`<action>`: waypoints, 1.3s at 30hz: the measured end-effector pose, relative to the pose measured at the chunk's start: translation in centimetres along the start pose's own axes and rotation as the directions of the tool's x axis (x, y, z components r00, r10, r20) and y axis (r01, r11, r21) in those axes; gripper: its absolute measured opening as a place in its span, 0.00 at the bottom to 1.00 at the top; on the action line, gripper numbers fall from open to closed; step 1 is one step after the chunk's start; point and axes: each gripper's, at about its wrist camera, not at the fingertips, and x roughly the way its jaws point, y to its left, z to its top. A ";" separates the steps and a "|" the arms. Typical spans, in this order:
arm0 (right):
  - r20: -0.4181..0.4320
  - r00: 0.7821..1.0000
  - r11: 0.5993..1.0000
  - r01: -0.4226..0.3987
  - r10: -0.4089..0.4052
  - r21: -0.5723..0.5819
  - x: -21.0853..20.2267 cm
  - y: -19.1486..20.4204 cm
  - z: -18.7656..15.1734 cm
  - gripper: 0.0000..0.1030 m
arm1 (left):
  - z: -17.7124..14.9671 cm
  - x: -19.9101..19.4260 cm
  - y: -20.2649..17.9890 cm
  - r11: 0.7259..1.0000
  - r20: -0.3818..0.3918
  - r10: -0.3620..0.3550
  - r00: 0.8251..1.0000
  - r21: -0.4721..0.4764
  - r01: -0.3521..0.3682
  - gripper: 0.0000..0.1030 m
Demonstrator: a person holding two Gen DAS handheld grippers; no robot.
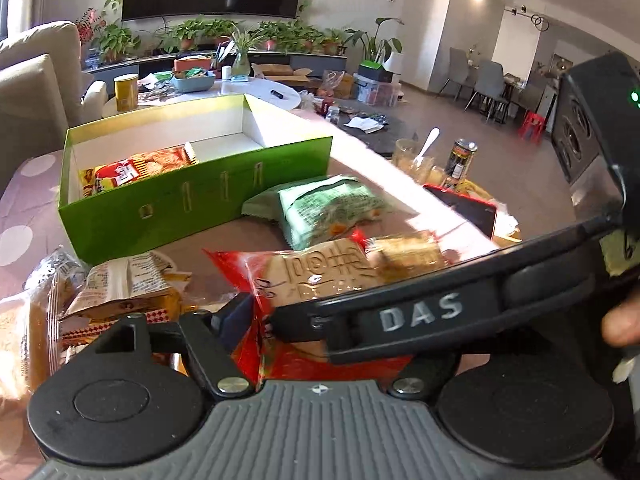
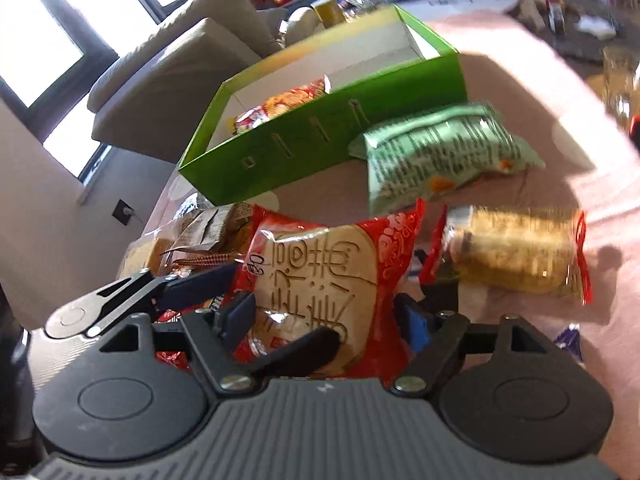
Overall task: Organize snacks
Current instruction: 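Grasp the red round-cookie bag with the right gripper and lift, then lower the cookie bag into the green box and open the right gripper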
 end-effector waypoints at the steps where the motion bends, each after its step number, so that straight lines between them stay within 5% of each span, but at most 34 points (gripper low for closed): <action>1: 0.014 1.000 1.000 -0.005 0.005 -0.002 -0.3 0.2 0.1 0.56 | 0.0 -0.3 -0.4 1.000 0.015 0.007 1.000 0.011 -0.007 0.68; 18: 0.197 0.974 0.989 -0.085 0.108 -0.121 -3.9 1.5 6.2 0.49 | 6.3 -2.6 -1.6 0.988 0.221 0.072 0.973 0.120 -0.100 0.62; 22: 0.212 0.966 0.983 -0.122 0.150 -0.136 -3.7 0.9 8.4 0.37 | 8.0 -1.7 -1.3 0.987 0.250 0.071 0.966 0.125 -0.105 0.62; 25: 0.221 0.966 0.981 -0.100 0.137 -0.168 -3.5 0.4 9.3 0.36 | 8.7 -0.8 -0.2 0.992 0.219 0.076 0.973 0.078 -0.095 0.62; 28: 0.226 0.969 0.986 -0.065 0.099 -0.153 -4.0 -1.5 8.7 0.39 | 7.3 -0.4 1.3 0.996 0.163 0.086 0.983 0.007 -0.088 0.79; 31: 0.169 0.984 0.987 -0.023 0.051 -0.162 -2.8 -3.0 7.6 0.51 | 5.3 1.2 2.4 0.993 0.060 0.109 0.992 -0.048 -0.107 0.81; 39: 0.013 1.000 0.988 -0.013 0.015 -0.156 2.0 -2.3 6.4 0.52 | 2.1 3.8 1.2 0.997 -0.100 0.072 0.992 -0.001 -0.072 0.81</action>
